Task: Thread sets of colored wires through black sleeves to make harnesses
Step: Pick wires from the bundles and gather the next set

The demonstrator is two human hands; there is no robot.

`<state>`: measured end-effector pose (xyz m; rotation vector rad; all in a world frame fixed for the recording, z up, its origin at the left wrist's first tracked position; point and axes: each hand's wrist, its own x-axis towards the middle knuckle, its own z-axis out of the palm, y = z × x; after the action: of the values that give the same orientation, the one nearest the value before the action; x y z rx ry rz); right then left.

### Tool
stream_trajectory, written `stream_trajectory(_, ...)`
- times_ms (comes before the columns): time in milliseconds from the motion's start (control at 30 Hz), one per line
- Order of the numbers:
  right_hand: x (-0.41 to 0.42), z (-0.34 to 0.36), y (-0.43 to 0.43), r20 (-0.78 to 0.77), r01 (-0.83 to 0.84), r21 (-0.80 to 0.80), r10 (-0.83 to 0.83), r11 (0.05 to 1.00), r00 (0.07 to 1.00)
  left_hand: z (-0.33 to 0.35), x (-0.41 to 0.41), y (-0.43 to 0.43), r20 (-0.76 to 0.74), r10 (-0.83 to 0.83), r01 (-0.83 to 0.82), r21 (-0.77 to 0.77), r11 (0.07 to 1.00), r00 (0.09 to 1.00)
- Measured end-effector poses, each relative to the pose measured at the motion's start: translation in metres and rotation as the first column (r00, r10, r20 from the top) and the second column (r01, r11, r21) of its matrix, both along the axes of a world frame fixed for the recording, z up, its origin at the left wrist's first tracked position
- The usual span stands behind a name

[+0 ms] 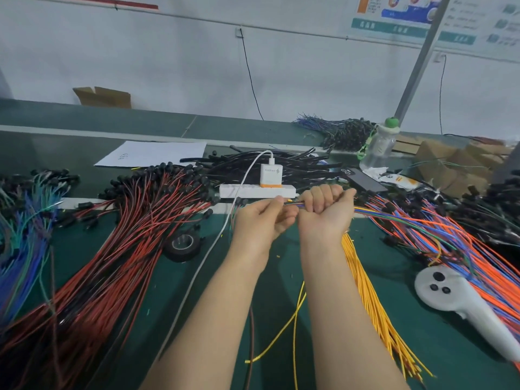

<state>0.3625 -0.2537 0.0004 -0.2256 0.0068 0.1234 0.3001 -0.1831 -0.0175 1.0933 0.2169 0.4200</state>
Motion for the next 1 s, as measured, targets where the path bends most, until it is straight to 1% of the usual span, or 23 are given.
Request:
stream_trajectory(100, 0.027, -0.001, 0.003, -0.033, 0.007, 0.000, -0.007, 1.000, 0.999, 0.002, 0.026, 0.002, -0.028, -0.028, 0.026, -0.072, 0.997, 0.999)
stream_trajectory(133, 0.038, -0.002, 0.005, -0.053, 0.014, -0.008, -0.014, 1.000, 0.999, 0.002, 0.036, 0.003, -0.046, -0.032, 0.028, -0.071, 0.997, 0.998)
stream_trajectory(200, 0.065, -0.004, 0.007, -0.093, 0.035, -0.044, -0.038, 0.998, 0.995, 0.001, 0.058, 0.007, -0.116, -0.012, 0.010, -0.012, 1.000, 0.993)
stream_trajectory(233, 0.079, -0.006, 0.008, -0.114, 0.051, -0.083, -0.061, 0.995, 0.992, -0.001, 0.071, 0.010, -0.165, 0.023, -0.013, 0.062, 0.998, 0.986)
stream_trajectory(267, 0.094, -0.009, 0.010, -0.136, 0.069, -0.143, -0.089, 0.987, 0.987, -0.003, 0.085, 0.015, -0.212, 0.074, -0.036, 0.176, 0.984, 0.974)
stream_trajectory(300, 0.109, -0.012, 0.011, -0.164, 0.076, -0.219, -0.113, 0.973, 0.980, -0.006, 0.098, 0.019, -0.245, 0.130, -0.051, 0.306, 0.951, 0.961)
stream_trajectory(333, 0.123, -0.016, 0.013, -0.193, 0.064, -0.295, -0.125, 0.953, 0.973, -0.007, 0.110, 0.024, -0.261, 0.169, -0.054, 0.397, 0.916, 0.950)
stream_trajectory(367, 0.136, -0.020, 0.016, -0.222, 0.034, -0.357, -0.120, 0.933, 0.968, -0.008, 0.121, 0.027, -0.270, 0.185, -0.054, 0.430, 0.901, 0.945)
stream_trajectory(433, 0.155, -0.030, 0.025, -0.262, -0.055, -0.428, -0.066, 0.902, 0.963, -0.008, 0.138, 0.029, -0.294, 0.168, -0.043, 0.389, 0.920, 0.941)
stream_trajectory(500, 0.166, -0.040, 0.035, -0.266, -0.140, -0.453, 0.016, 0.880, 0.964, -0.010, 0.152, 0.029, -0.318, 0.150, -0.037, 0.333, 0.942, 0.936)
stream_trajectory(600, 0.172, -0.047, 0.045, -0.235, -0.191, -0.489, 0.082, 0.851, 0.968, -0.016, 0.160, 0.029, -0.323, 0.093, -0.013, 0.240, 0.971, 0.942)
stream_trajectory(667, 0.171, -0.045, 0.043, -0.215, -0.145, -0.520, 0.036, 0.841, 0.976, -0.018, 0.157, 0.029, -0.323, 0.055, 0.007, 0.189, 0.982, 0.945)
stream_trajectory(767, 0.163, -0.037, 0.024, -0.165, -0.002, -0.543, -0.104, 0.840, 0.981, -0.017, 0.149, 0.029, -0.317, 0.038, 0.017, 0.167, 0.986, 0.948)
stream_trajectory(833, 0.153, -0.030, 0.004, -0.124, 0.103, -0.508, -0.191, 0.855, 0.974, -0.014, 0.142, 0.026, -0.311, 0.014, 0.026, 0.126, 0.992, 0.950)
stream_trajectory(867, 0.144, -0.026, -0.006, -0.110, 0.154, -0.466, -0.229, 0.872, 0.967, -0.010, 0.136, 0.024, -0.301, -0.011, 0.039, 0.087, 0.995, 0.954)
stream_trajectory(900, 0.137, -0.022, -0.015, -0.106, 0.193, -0.410, -0.256, 0.892, 0.961, -0.006, 0.134, 0.020, -0.285, -0.051, 0.060, 0.023, 0.998, 0.957)
stream_trajectory(933, 0.128, -0.018, -0.025, -0.108, 0.222, -0.356, -0.276, 0.908, 0.955, -0.001, 0.130, 0.014, -0.253, -0.117, 0.102, -0.075, 0.992, 0.960)
stream_trajectory(1000, 0.105, -0.010, -0.042, -0.111, 0.251, -0.291, -0.293, 0.923, 0.950, 0.010, 0.118, -0.003, -0.201, -0.275, 0.217, -0.270, 0.938, 0.940)
